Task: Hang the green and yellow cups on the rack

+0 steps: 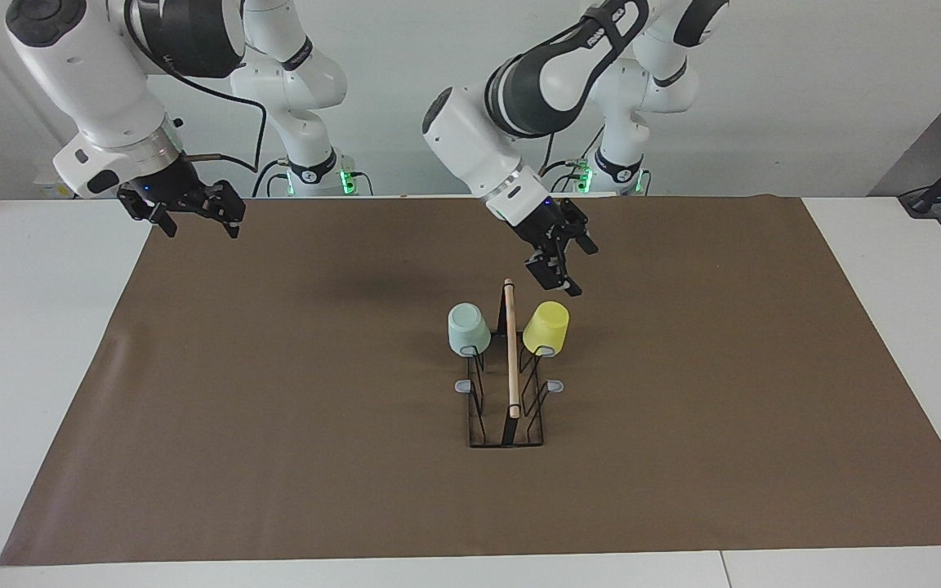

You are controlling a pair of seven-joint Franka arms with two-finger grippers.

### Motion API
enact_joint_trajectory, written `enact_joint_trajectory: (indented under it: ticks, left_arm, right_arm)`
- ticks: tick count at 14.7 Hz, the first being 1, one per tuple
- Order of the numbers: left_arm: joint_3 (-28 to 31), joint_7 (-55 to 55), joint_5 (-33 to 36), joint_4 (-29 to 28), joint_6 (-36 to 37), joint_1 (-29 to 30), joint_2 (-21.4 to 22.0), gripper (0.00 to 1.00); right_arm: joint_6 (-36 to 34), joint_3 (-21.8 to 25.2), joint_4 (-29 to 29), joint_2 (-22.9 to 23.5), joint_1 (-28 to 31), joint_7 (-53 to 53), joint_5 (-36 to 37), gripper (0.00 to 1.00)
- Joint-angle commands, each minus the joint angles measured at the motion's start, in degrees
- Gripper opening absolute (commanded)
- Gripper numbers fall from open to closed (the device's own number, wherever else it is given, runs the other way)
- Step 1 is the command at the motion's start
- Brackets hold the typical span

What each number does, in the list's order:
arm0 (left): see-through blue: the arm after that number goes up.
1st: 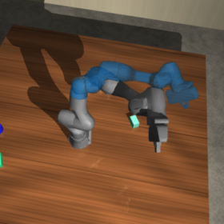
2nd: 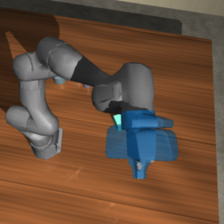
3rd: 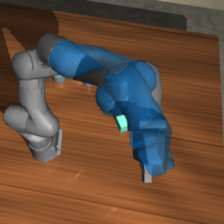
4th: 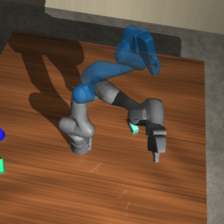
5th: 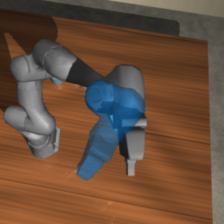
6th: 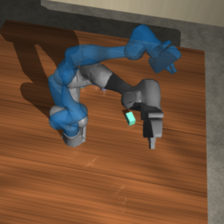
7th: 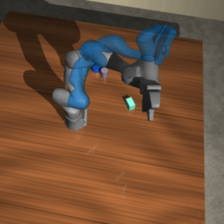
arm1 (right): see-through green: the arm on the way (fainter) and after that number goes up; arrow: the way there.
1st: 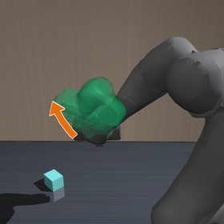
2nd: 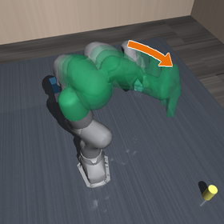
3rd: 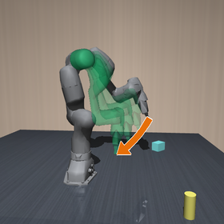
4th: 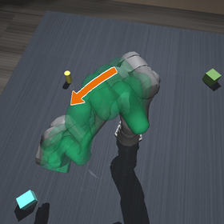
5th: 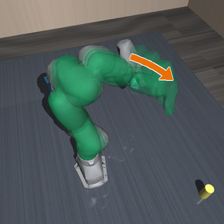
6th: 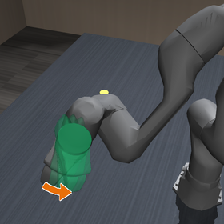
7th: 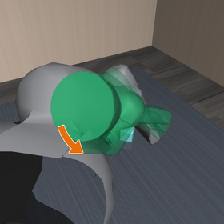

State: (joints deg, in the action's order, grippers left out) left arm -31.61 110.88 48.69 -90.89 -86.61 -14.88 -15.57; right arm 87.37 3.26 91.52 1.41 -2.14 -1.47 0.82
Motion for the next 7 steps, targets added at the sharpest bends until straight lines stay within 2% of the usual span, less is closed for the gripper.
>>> enact_joint_trajectory:
  ticks: [1,4,7]
  left_arm:
    - [6.1,-9.6,-7.6,-1.7,-3.5,-0.8,4.2,1.0]
    - [12.3,-13.3,-12.9,-2.0,-9.1,-0.7,6.6,1.0]
    - [19.9,-30.5,-23.8,-4.8,-13.4,-0.6,11.7,1.0]
  right_arm:
    - [-1.3,-0.3,-2.0,1.5,-0.1,-0.8,-0.5,1.0]
    - [-1.6,-0.3,-1.8,1.4,-0.1,-0.9,-0.7,1.0]
    - [-4.6,-0.1,-2.7,1.2,0.6,-0.6,-2.0,1.0]
